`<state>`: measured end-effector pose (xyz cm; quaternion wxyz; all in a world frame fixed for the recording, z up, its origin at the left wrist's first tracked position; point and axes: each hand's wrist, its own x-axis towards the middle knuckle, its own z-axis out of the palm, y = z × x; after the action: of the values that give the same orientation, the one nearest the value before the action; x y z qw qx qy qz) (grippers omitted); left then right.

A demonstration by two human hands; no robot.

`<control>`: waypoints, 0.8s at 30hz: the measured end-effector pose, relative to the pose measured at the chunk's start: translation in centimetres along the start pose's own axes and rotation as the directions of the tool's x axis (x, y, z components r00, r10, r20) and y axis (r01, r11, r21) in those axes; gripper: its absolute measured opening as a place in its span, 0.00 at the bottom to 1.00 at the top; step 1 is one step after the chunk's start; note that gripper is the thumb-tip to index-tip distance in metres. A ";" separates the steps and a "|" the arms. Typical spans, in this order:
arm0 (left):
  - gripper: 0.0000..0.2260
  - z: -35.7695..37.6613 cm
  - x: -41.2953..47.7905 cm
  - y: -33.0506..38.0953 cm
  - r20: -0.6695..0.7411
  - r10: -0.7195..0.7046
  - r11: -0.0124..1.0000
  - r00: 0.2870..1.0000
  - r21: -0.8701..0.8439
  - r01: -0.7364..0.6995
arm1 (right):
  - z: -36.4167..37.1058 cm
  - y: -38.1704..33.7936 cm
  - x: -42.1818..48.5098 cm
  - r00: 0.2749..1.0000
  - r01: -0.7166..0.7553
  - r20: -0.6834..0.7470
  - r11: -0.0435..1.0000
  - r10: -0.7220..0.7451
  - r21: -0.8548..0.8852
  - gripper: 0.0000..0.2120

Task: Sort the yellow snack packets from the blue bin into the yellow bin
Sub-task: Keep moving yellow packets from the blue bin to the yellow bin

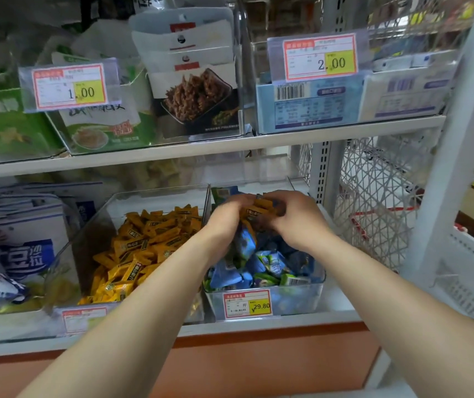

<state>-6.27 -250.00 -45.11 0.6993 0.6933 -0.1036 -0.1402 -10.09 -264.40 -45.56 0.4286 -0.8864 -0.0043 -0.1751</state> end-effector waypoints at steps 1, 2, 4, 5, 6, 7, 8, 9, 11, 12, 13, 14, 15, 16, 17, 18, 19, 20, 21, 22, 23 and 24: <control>0.13 0.0 0.2 -0.2 0.048 0.030 0.996 0.998 0.086 -0.034 | -0.2 0.0 0.1 1.000 0.005 0.002 1.000 -0.005 -0.018 0.14; 0.13 -0.1 0.3 -0.3 0.087 0.066 0.979 0.994 0.188 -0.081 | -0.4 0.0 0.1 1.000 0.005 0.009 0.999 -0.005 -0.043 0.14; 0.15 -0.7 0.5 -0.6 0.112 0.102 0.950 0.988 0.284 -0.130 | -0.6 -0.1 0.2 1.000 0.005 0.021 0.997 -0.003 -0.071 0.12; 0.15 -1.0 0.6 -0.6 0.098 0.112 0.952 0.989 0.275 -0.135 | -0.7 0.0 0.3 1.000 0.007 0.023 0.998 -0.006 -0.062 0.10; 0.15 -1.3 0.6 -0.5 0.082 0.126 0.958 0.989 0.249 -0.142 | -0.8 -0.1 0.3 1.000 0.009 0.021 0.999 -0.008 -0.042 0.07; 0.16 -1.4 0.7 -0.3 0.064 0.142 0.963 0.988 0.223 -0.153 | -0.9 -0.1 0.4 1.000 0.010 0.016 1.000 -0.010 -0.011 0.04; 0.17 -1.4 0.8 -0.2 0.049 0.163 0.963 0.985 0.209 -0.170 | -0.9 -0.1 0.5 1.000 0.008 0.012 0.999 -0.008 0.035 0.03; 0.18 -1.4 1.0 0.0 0.030 0.184 0.959 0.982 0.213 -0.186 | -0.9 -0.2 0.5 1.000 -0.002 0.009 0.996 0.001 0.089 0.04; 0.21 -1.0 0.9 0.3 -0.015 0.230 0.942 0.973 0.256 -0.219 | -0.8 -0.3 0.4 1.000 -0.025 -0.001 0.986 0.025 0.163 0.07; 0.22 -1.0 0.7 0.4 -0.020 0.238 0.940 0.971 0.258 -0.225 | -0.8 -0.4 0.3 1.000 -0.029 -0.004 0.984 0.030 0.176 0.07; 0.22 -1.0 0.6 0.4 -0.020 0.232 0.946 0.972 0.236 -0.221 | -0.7 -0.4 0.2 1.000 -0.030 0.000 0.978 0.031 0.205 0.07; 0.21 -1.2 0.4 0.5 -0.007 0.220 0.957 0.976 0.197 -0.214 | -0.8 -0.6 0.0 0.999 -0.038 0.012 0.964 0.037 0.264 0.08; 0.19 -1.4 0.1 0.6 0.022 0.210 0.962 0.977 0.174 -0.210 | -0.8 -0.8 -0.2 0.999 -0.051 0.034 0.942 0.042 0.333 0.08; 0.17 -1.7 -0.3 0.8 0.057 0.208 0.959 0.976 0.185 -0.215 | -0.8 -0.9 -0.4 0.997 -0.066 0.058 0.919 0.047 0.388 0.08; 0.16 -2.0 -0.7 0.8 0.097 0.212 0.947 0.972 0.225 -0.229 | -0.7 -1.1 -0.5 0.995 -0.082 0.082 0.902 0.052 0.424 0.07; 0.15 -2.3 -1.1 0.8 0.130 0.221 0.935 0.966 0.253 -0.248 | -0.6 -1.3 -0.6 0.992 -0.105 0.114 0.887 0.059 0.449 0.06; 0.14 -2.5 -1.6 0.8 0.143 0.237 0.927 0.961 0.262 -0.268 | -0.4 -1.6 -0.8 0.986 -0.125 0.155 0.874 0.058 0.470 0.05; 0.13 -2.6 -2.1 0.7 0.130 0.265 0.923 0.956 0.252 -0.290 | -0.3 -1.9 -0.8 0.979 -0.139 0.197 0.860 0.046 0.492 0.06; 0.11 -2.9 -2.5 0.7 0.093 0.299 0.920 0.950 0.237 -0.313 | -0.3 -2.2 -0.7 0.974 -0.144 0.225 0.848 0.030 0.510 0.07; 0.09 -3.4 -2.9 0.8 0.043 0.327 0.915 0.944 0.233 -0.328 | -0.3 -2.3 -0.6 0.972 -0.144 0.233 0.843 0.023 0.519 0.08; 0.07 -4.0 -3.3 1.0 -0.011 0.351 0.909 0.936 0.244 -0.338 | -0.4 -2.2 -0.5 0.980 -0.116 0.196 0.875 0.024 0.470 0.09; 0.06 -5.0 -3.5 1.2 -0.064 0.374 0.895 0.925 0.286 -0.342 | -0.6 -2.0 -0.3 0.991 -0.056 0.134 0.939 0.011 0.341 0.09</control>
<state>-7.84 -244.12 -43.85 0.6170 0.7580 -0.2064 0.0473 -10.89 -263.56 -43.86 0.5783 -0.8074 -0.0476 -0.1064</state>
